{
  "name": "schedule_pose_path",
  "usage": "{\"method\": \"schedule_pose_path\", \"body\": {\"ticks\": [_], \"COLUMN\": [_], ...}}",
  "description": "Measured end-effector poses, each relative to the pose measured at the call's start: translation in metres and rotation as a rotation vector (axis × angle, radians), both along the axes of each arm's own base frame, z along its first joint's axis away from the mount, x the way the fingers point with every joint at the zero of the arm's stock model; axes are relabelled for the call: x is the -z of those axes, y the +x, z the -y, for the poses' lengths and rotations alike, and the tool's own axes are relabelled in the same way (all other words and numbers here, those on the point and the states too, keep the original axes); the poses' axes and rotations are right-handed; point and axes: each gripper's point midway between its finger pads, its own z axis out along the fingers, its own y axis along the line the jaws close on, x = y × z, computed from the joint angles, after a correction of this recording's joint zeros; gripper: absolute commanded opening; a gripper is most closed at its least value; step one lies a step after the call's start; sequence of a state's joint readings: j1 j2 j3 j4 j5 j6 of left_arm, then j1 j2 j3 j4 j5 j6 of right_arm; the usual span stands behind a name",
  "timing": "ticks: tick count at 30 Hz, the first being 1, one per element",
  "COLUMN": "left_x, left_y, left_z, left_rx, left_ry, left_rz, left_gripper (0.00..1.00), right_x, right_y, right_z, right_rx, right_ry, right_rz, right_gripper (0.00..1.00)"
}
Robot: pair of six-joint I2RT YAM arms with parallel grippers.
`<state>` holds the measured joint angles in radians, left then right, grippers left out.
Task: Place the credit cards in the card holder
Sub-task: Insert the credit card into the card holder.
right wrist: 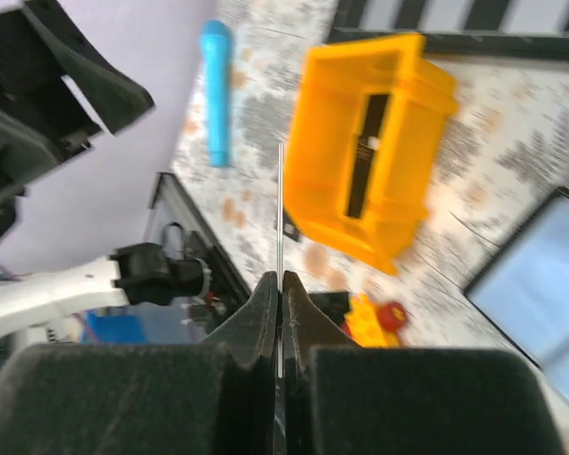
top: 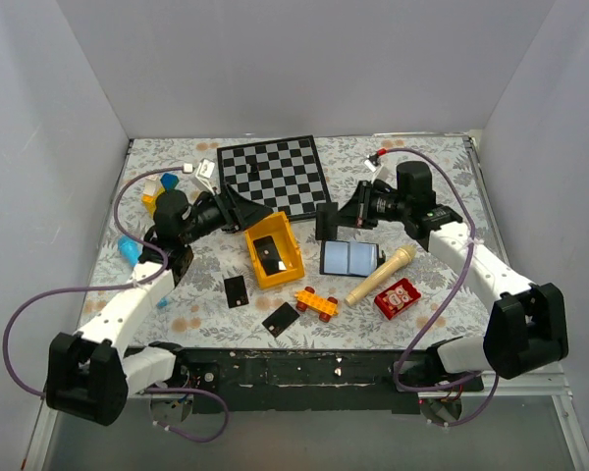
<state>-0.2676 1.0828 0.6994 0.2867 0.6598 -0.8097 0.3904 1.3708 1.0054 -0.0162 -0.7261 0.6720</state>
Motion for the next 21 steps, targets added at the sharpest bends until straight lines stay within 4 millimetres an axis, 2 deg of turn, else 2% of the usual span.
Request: {"method": "schedule_pose_path", "body": {"ticks": [4, 9, 11, 13, 16, 21], "left_x": [0.033, 0.07, 0.078, 0.087, 0.104, 0.149], "left_y": [0.021, 0.029, 0.03, 0.031, 0.032, 0.035], "left_z": [0.015, 0.065, 0.088, 0.106, 0.129, 0.145], "left_rx": [0.014, 0.106, 0.145, 0.173, 0.207, 0.235], "left_ry": [0.092, 0.243, 0.299, 0.353, 0.429, 0.555], "left_rz": [-0.086, -0.169, -0.173, -0.172, -0.179, -0.231], "left_gripper": [0.62, 0.57, 0.55, 0.49, 0.35, 0.26], "right_x": [0.039, 0.099, 0.111, 0.12, 0.13, 0.149], "right_y": [-0.001, -0.009, -0.01, -0.008, -0.002, 0.0], "right_z": [0.032, 0.072, 0.084, 0.094, 0.103, 0.106], "right_rx": [0.073, 0.19, 0.229, 0.266, 0.299, 0.301], "right_ry": [-0.133, -0.309, -0.34, -0.349, -0.353, -0.369], "right_rz": [-0.044, -0.187, -0.225, -0.256, -0.3, -0.357], "right_gripper": [0.01, 0.01, 0.01, 0.01, 0.01, 0.01]}}
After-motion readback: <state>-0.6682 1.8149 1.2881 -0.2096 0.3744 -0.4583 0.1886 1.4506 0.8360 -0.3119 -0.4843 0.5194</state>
